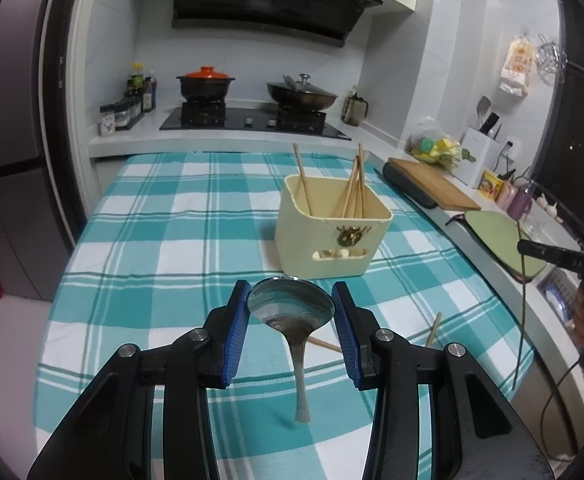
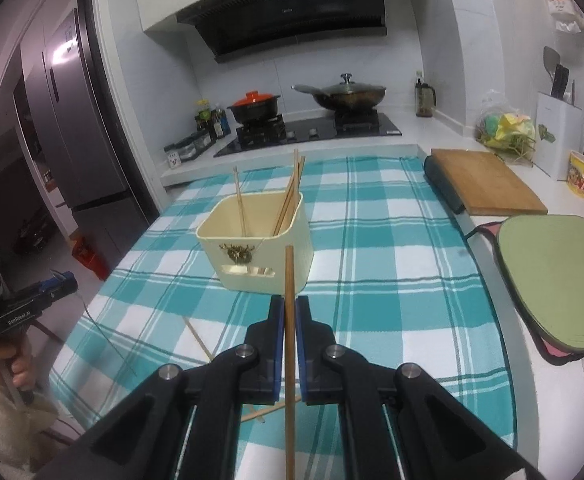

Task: Organize utensils
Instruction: 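Carry the spoon over the holder with the left gripper while the right gripper carries its chopstick there, then open both grippers to drop the spoon and chopstick into the holder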

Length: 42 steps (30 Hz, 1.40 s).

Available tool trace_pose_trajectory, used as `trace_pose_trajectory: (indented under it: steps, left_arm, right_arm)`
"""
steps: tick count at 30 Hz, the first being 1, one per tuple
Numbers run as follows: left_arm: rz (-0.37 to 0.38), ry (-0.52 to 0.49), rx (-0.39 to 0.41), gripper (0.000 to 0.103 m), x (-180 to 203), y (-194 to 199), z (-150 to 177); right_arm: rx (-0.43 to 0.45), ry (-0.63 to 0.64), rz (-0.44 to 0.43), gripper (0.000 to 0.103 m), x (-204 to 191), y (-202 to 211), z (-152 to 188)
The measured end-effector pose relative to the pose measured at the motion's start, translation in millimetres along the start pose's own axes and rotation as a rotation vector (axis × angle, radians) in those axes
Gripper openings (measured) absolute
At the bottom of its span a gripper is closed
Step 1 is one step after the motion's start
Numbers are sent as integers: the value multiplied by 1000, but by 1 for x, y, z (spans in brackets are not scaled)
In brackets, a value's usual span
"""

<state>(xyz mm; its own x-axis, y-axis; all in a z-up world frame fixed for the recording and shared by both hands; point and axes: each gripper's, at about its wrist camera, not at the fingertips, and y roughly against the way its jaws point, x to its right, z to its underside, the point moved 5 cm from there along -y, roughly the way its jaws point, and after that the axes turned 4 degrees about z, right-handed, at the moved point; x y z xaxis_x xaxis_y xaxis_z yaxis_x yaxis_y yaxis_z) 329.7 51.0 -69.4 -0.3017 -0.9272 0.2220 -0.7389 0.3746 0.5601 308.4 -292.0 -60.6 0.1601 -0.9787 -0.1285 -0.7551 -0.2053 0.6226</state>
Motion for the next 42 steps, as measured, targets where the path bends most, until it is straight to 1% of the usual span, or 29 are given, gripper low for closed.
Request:
trace_pose_trajectory:
  steps: [3, 8, 11, 15, 18, 21, 25, 29, 33, 35, 38, 42]
  left_arm:
    - [8, 0, -1, 42, -1, 1, -8]
    - [2, -12, 15, 42, -1, 4, -18]
    - [3, -12, 17, 42, -1, 3, -19]
    - [14, -9, 12, 42, 1, 2, -22]
    - [25, -19, 25, 42, 5, 4, -33]
    - [44, -27, 49, 42, 10, 10, -57]
    - [80, -29, 94, 41, 16, 18, -101]
    - [80, -52, 149, 41, 24, 18, -145]
    - [89, -45, 166, 41, 30, -3, -184]
    - [84, -45, 166, 41, 33, -19, -199]
    - [74, -45, 148, 41, 36, -52, -214]
    - [59, -29, 74, 41, 36, -109, -218]
  right_arm:
    - [-70, -4, -22, 6, -4, -8, -2]
    - [-124, -8, -57, 6, -12, -15, -15]
    - [-132, -11, -69, 6, -16, -17, -19]
    - [-110, 5, -69, 6, -23, -19, -23]
    - [-52, 29, -61, 6, -29, -15, -31]
    - [30, 36, -57, 6, -34, -6, -52]
    - [152, 23, -55, 6, -37, 7, -98]
    - [246, 18, -65, 6, -42, 15, -146]
    - [322, 62, -45, 6, -52, 12, -180]
    - [325, 81, -40, 6, -56, 1, -191]
    - [292, 94, -38, 6, -59, -26, -200]
    - [187, 93, -58, 6, -62, -75, -199]
